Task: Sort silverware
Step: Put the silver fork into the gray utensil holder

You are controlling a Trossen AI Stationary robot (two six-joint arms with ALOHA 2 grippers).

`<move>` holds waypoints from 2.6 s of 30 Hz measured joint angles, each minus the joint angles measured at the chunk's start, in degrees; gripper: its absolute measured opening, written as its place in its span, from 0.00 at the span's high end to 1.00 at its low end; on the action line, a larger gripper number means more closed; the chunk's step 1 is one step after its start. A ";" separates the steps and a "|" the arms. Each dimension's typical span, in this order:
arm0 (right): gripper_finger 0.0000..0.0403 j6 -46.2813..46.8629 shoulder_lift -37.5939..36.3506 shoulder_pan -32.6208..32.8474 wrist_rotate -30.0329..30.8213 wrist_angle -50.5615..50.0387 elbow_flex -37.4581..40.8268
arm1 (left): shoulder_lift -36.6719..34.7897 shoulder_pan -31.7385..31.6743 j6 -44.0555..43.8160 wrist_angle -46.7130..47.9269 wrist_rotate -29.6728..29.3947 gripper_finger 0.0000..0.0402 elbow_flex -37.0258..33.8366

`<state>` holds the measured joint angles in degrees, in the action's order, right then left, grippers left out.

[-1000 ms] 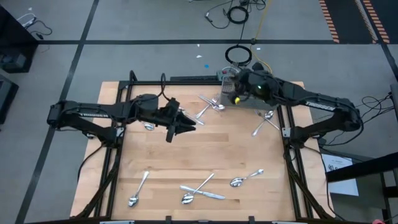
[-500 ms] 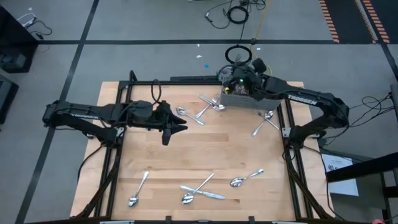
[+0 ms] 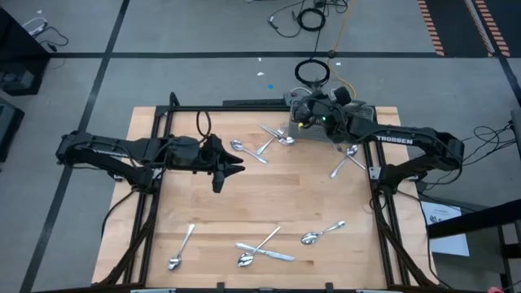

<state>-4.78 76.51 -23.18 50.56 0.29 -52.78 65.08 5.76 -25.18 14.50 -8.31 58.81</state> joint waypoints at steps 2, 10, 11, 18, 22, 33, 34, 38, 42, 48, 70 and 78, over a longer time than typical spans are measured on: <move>1.00 0.39 -0.09 0.00 -1.46 -0.02 1.73 | 0.00 -0.01 -0.02 0.00 -0.83 0.66 0.00; 1.00 4.87 -0.09 0.04 -2.92 1.47 7.37 | 0.00 -0.04 -1.44 -0.11 -1.67 0.66 0.00; 1.00 5.20 -0.09 0.04 -2.92 1.78 7.69 | 0.00 -0.04 -1.46 -0.11 -1.67 0.66 0.00; 1.00 5.67 -0.13 0.04 -3.02 0.64 8.60 | 0.02 -0.04 -1.50 -0.13 -1.67 0.66 0.00; 0.95 5.67 -0.15 0.04 -2.99 0.30 8.60 | 0.02 -0.04 -1.50 -0.13 -1.67 0.66 0.00; 0.72 5.62 -0.13 0.00 -2.76 -0.82 8.61 | 0.02 -0.04 -1.46 0.00 -1.61 0.66 0.00; 0.70 5.62 -0.14 0.02 -2.78 -1.23 8.30 | 0.02 -0.04 -1.46 0.05 -1.61 0.66 0.00; 0.64 5.60 -0.90 0.02 -2.80 -2.38 6.25 | 0.02 -0.04 -1.26 0.23 -1.56 0.66 0.00; 0.58 5.07 -2.51 0.04 -2.86 -2.45 3.79 | 0.02 -0.04 -0.92 0.62 -1.45 0.66 0.00; 0.52 3.28 -5.83 0.65 -3.31 -2.39 -0.46 | 0.02 -0.16 0.65 2.04 -1.32 0.66 0.00; 0.51 15.08 -7.47 16.53 -46.26 -5.00 -6.88 | 3.68 -2.83 14.36 21.47 8.21 0.66 0.00; 0.51 22.39 -5.95 24.82 -45.93 -5.37 -6.88 | 12.02 -6.82 24.67 22.61 8.41 0.66 0.00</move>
<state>17.61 70.56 1.64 4.63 -5.08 -59.66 77.10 -1.06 -0.50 37.11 0.10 58.81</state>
